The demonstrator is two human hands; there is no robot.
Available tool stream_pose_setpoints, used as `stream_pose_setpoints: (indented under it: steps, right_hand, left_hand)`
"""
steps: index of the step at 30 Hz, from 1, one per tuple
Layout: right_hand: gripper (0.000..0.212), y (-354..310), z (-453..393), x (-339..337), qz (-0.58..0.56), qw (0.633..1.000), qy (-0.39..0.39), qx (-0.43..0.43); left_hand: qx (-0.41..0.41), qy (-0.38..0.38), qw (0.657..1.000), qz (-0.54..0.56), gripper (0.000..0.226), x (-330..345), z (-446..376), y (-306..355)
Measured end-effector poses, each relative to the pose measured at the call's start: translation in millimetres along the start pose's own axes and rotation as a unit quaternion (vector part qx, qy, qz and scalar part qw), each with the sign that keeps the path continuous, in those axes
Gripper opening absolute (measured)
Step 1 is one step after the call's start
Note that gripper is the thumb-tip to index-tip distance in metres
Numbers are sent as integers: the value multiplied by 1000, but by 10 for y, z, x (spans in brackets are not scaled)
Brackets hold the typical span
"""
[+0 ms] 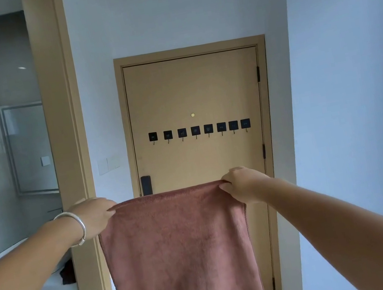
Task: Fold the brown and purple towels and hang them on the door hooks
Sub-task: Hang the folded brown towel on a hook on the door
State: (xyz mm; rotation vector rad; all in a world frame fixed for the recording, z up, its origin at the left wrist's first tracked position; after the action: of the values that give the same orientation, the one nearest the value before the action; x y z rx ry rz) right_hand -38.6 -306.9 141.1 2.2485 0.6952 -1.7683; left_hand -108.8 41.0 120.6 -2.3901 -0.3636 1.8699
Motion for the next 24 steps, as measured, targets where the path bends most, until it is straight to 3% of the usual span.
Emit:
stream_pose_setpoints:
  steps: [11, 24]
  right_hand:
    - [42, 135, -1224, 504, -9, 1000, -21, -11]
    - [41, 810, -3120, 756, -24, 999, -4, -39]
  left_hand:
    - [-9, -27, 999, 20, 32, 634, -1132, -371]
    - [-25, -11, 1000, 9, 31, 960, -3026, -415]
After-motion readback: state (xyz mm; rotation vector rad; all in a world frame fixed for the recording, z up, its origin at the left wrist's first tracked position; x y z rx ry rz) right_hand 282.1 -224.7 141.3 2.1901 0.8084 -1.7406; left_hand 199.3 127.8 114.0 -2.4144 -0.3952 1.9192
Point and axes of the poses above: each hand's wrist, its own z-axis away from the middle knuckle, its own x-axis out of the palm, y = z × x, the point moved 4 cm from there along -z, towards the middle knuckle, and after that the axes turned 6 degrees about -z, right-handed, at the moved point
